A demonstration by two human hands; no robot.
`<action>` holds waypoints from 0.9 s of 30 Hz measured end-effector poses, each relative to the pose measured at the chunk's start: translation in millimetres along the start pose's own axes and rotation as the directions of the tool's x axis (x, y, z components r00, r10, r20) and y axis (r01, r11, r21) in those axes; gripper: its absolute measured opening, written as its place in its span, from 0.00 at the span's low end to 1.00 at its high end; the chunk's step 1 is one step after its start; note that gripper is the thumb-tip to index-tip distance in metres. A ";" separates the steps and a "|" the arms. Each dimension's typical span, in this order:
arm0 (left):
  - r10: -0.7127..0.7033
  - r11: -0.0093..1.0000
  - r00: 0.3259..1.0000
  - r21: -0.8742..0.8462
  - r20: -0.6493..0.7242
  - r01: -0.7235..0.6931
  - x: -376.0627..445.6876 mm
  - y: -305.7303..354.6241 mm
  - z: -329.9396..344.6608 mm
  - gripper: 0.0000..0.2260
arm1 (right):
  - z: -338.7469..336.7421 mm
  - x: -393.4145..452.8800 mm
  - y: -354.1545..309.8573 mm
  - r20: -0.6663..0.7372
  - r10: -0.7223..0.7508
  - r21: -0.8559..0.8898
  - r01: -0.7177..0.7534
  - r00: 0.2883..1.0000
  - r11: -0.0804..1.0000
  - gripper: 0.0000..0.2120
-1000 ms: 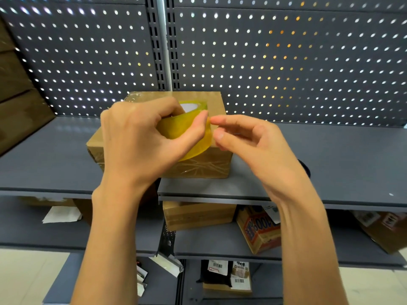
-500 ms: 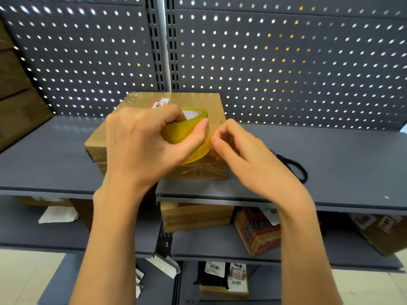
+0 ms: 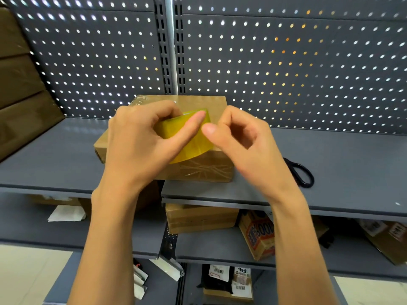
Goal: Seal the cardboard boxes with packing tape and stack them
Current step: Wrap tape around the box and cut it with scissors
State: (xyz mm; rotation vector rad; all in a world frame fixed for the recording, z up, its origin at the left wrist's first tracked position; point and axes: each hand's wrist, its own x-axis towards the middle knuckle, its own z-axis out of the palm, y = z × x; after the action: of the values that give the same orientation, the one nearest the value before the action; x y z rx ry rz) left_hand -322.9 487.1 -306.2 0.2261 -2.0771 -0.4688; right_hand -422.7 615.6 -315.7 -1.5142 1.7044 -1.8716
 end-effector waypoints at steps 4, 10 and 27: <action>-0.094 0.980 0.983 -0.162 0.158 0.119 0.5 7.9 -10.0 0.21 | -0.1 8.9 4.7 -0.108 -0.025 0.038 0.029 0.994 0.999 0.15; -0.105 0.827 0.880 -0.451 0.463 0.336 -5.5 11.9 -25.2 0.15 | 3.1 13.6 5.8 -0.221 -0.144 -0.132 0.116 0.965 0.984 0.17; -0.345 0.835 0.867 -0.303 0.359 0.458 -5.3 16.8 -35.5 0.19 | -32.7 -7.6 23.5 -0.484 -0.223 -0.376 0.029 0.846 0.926 0.17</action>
State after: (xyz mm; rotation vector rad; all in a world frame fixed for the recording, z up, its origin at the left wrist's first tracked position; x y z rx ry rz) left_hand -289.4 495.8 -286.9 0.3908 -2.1677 -1.2214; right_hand -454.8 634.0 -333.2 -1.3288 2.3429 -2.2991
